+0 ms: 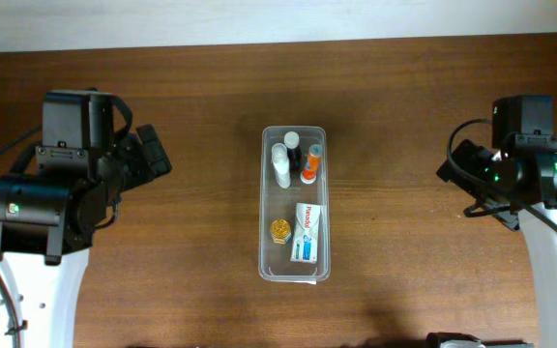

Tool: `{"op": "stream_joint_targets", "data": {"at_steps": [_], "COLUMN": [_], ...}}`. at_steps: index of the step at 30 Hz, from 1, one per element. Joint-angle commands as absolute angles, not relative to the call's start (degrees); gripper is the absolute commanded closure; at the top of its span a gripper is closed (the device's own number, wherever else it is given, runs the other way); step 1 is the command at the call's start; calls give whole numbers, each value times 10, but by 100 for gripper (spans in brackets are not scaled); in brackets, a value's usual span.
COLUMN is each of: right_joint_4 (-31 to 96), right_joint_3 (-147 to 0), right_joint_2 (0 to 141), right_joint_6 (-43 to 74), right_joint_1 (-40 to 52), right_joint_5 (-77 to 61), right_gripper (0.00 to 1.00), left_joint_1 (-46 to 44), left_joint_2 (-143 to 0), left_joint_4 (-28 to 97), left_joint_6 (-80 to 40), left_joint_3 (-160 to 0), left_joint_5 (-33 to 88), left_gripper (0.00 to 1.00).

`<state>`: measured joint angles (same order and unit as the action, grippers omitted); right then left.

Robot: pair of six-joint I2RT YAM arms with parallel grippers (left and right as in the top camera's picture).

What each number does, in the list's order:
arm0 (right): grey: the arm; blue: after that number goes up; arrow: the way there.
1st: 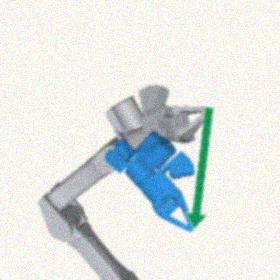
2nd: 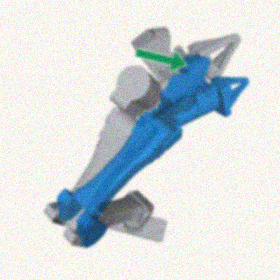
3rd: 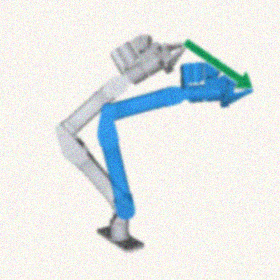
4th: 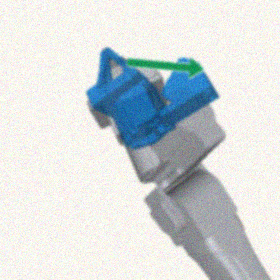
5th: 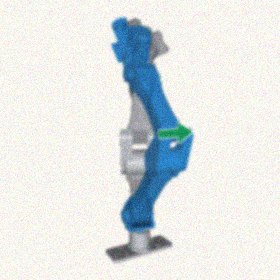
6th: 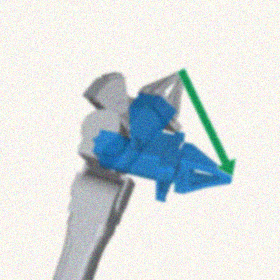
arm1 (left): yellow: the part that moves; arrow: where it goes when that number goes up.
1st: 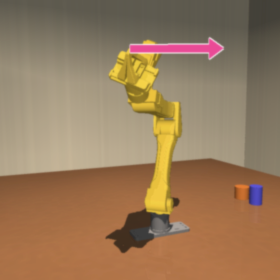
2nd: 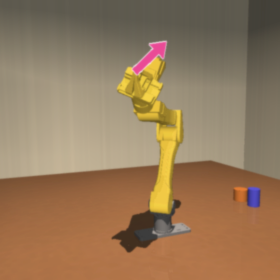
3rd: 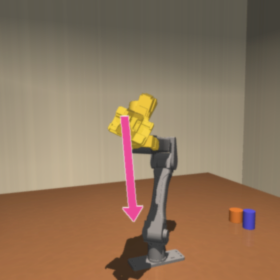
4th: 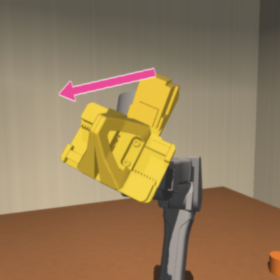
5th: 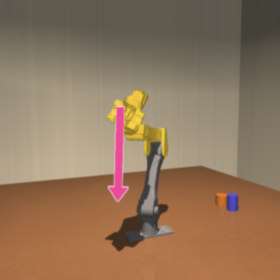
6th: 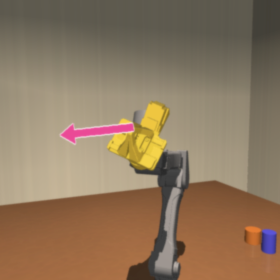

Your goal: Pack container

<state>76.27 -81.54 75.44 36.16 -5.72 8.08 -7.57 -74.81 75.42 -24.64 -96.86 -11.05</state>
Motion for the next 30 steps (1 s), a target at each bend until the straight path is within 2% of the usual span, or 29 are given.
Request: {"op": "stream_joint_targets", "data": {"at_steps": [1, 17, 26, 30], "right_joint_4": [761, 761, 747, 684], "right_joint_3": [-820, -820, -798, -740], "right_joint_2": [754, 742, 572, 475], "right_joint_6": [365, 365, 356, 273], "right_joint_1": [-61, -60, -60, -60], "right_joint_5": [82, 82, 138, 124], "right_gripper": [2, 2, 2, 2], "left_joint_1": [-73, -73, -73, -73], "left_joint_2": [-755, -761, -761, -761], "left_joint_4": [735, 729, 729, 729], "left_joint_6": [-248, -248, -248, -248], "left_joint_3": [-973, -973, -973, -973], "left_joint_5": [-123, -123, -123, -123], "left_gripper": [1, 1, 1, 1]}}
